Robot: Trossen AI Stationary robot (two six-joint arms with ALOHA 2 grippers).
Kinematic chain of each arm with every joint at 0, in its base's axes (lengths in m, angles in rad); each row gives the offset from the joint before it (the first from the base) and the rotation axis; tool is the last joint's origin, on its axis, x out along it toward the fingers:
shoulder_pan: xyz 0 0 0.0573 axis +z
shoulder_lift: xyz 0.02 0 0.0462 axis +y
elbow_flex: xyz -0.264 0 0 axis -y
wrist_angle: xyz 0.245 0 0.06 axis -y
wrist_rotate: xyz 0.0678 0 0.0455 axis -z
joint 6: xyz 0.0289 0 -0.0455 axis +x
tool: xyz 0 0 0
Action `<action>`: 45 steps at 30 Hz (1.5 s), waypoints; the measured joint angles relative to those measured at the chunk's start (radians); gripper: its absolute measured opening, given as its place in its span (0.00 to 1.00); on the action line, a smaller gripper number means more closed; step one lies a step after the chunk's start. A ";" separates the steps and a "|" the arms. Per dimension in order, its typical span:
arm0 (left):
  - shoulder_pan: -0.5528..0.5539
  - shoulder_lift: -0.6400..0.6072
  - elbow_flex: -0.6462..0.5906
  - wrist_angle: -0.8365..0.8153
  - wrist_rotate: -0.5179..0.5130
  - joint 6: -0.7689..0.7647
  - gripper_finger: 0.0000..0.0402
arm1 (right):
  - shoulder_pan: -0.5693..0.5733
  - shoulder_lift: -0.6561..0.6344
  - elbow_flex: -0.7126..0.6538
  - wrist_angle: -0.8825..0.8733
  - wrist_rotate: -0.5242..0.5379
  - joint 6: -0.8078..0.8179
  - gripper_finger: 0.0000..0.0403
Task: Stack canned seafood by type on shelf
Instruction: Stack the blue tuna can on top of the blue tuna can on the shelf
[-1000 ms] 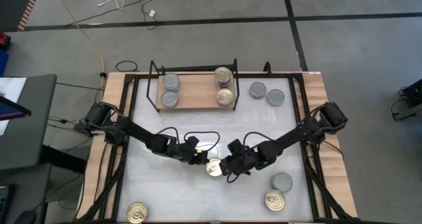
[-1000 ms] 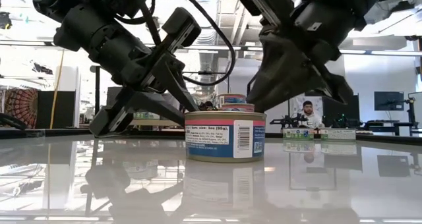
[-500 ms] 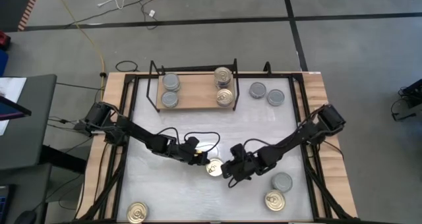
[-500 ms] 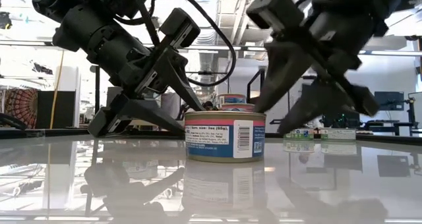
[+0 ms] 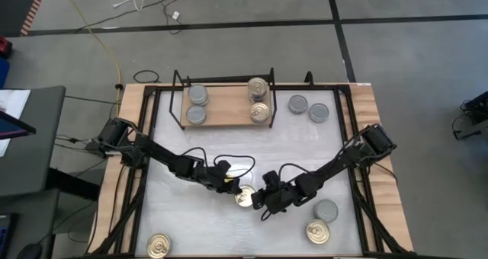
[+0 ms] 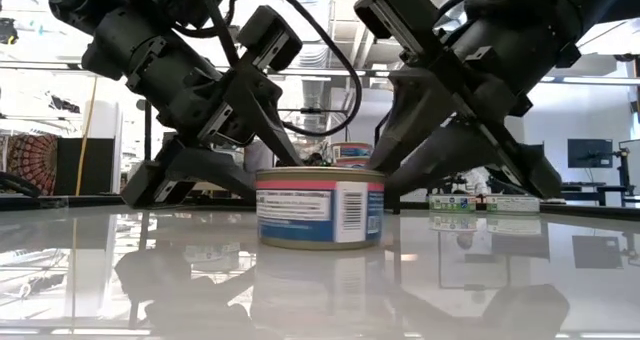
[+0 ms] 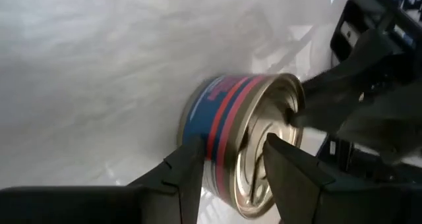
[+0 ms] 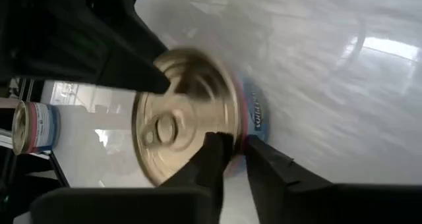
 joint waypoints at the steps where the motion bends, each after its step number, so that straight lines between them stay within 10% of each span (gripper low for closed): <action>1: 0.000 -0.001 0.000 0.000 0.004 0.000 0.37 | -0.003 0.000 0.000 0.000 0.002 -0.006 0.20; 33: 0.001 -0.008 0.000 0.020 0.053 -0.038 0.38 | -0.014 0.002 -0.002 -0.013 0.004 -0.030 0.09; 45: 0.009 -0.008 -0.001 0.012 0.053 0.007 0.64 | -0.014 0.010 -0.009 -0.041 -0.024 -0.034 0.09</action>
